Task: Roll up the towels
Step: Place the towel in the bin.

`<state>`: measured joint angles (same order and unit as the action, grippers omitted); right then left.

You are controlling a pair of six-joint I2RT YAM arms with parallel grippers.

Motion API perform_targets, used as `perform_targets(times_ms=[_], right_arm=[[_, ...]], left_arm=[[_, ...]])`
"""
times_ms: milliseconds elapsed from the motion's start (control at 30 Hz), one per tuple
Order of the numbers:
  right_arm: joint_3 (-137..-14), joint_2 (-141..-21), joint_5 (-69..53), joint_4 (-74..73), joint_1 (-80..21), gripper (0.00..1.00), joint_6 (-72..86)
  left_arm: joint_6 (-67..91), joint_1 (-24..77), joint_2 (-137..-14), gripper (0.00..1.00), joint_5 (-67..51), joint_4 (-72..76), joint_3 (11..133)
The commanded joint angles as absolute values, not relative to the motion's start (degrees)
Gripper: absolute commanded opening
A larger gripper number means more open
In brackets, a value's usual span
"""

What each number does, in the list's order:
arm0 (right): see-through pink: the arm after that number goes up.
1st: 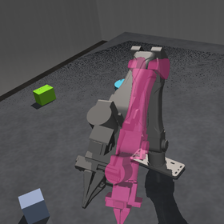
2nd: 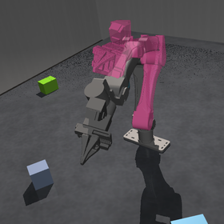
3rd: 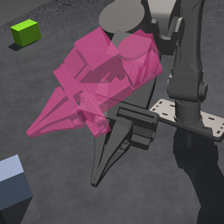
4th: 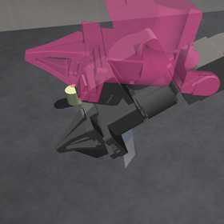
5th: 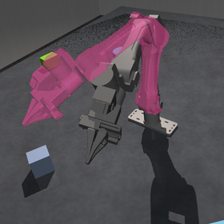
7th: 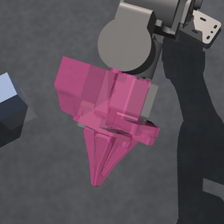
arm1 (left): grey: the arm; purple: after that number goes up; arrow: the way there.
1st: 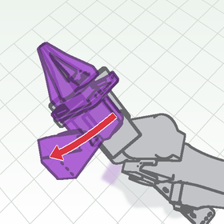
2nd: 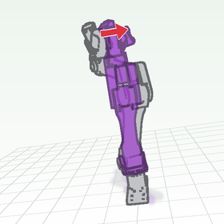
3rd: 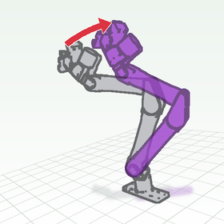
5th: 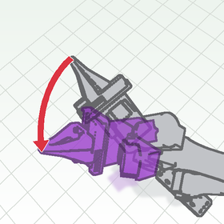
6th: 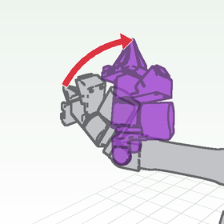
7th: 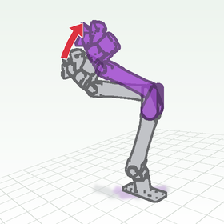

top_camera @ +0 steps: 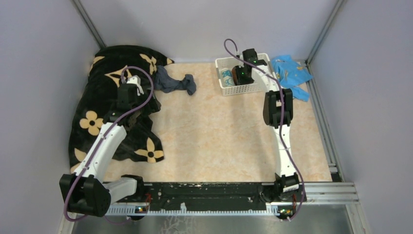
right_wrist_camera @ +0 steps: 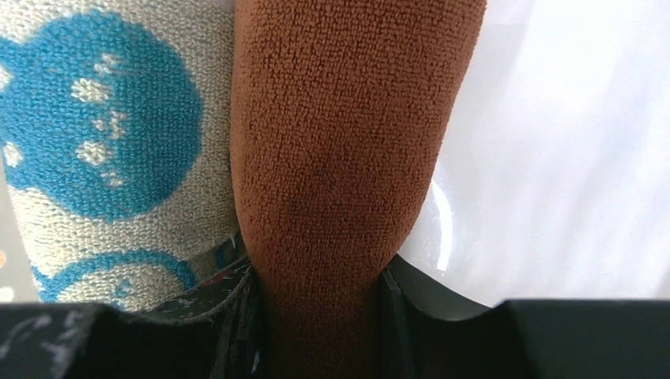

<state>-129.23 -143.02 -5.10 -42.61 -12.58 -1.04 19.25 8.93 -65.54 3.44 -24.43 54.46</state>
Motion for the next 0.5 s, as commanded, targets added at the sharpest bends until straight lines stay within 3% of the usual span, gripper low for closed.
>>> perform_targets(times_ms=[0, 233, 467], right_arm=[[-128.5, -142.3, -8.8, -47.2, -13.1, 0.39, -1.7], [-126.0, -138.4, -5.9, -44.1, -12.7, 0.52, -1.3], [-125.1, -136.2, -3.8, -42.9, -11.7, 0.58, -0.6]], left_arm=[[19.3, 8.1, -65.7, 0.84, 1.8, -23.0, 54.0], [19.5, 7.7, -65.7, 0.84, 1.3, -22.9, 53.9], [19.6, 7.4, -65.6, 0.84, 1.1, -22.9, 53.8]])
